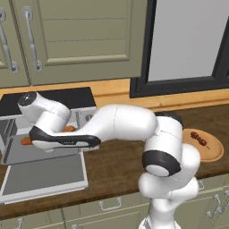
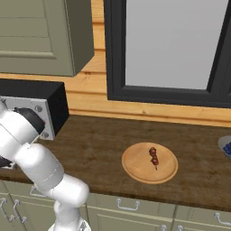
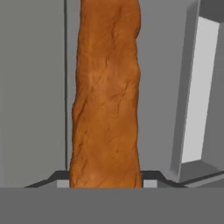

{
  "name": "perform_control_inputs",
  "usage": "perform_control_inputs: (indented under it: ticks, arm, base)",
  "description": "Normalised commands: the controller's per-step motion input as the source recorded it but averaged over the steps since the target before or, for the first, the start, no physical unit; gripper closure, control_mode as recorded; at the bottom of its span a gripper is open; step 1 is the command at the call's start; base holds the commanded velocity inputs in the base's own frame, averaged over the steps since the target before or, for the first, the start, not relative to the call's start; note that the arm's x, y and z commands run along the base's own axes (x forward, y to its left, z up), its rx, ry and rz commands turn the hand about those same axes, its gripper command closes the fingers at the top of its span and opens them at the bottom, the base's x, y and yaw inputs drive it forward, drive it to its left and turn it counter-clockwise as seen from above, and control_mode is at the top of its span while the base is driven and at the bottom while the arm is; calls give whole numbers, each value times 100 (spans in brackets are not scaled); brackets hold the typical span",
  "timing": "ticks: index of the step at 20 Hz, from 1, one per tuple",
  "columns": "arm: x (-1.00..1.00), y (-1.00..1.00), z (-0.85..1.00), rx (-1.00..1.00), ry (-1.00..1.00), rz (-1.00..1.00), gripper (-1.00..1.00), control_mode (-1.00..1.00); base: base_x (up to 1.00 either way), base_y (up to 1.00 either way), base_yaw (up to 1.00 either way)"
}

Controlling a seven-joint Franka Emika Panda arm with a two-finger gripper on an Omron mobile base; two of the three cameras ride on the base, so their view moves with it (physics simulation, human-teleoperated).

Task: Pick up the kebab skewer and baguette bread, and place them inside the toaster oven. Close the toaster oven door and start by setting the timer.

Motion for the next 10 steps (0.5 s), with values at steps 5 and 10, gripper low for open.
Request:
perform_control_inputs:
  ticks: [5, 10]
  arm:
    - [1, -1, -40, 0, -13, 5, 100, -100]
    - [17, -20, -26, 5, -14, 2, 100, -100]
  base:
    - [0, 0, 0]
    - [0, 0, 0]
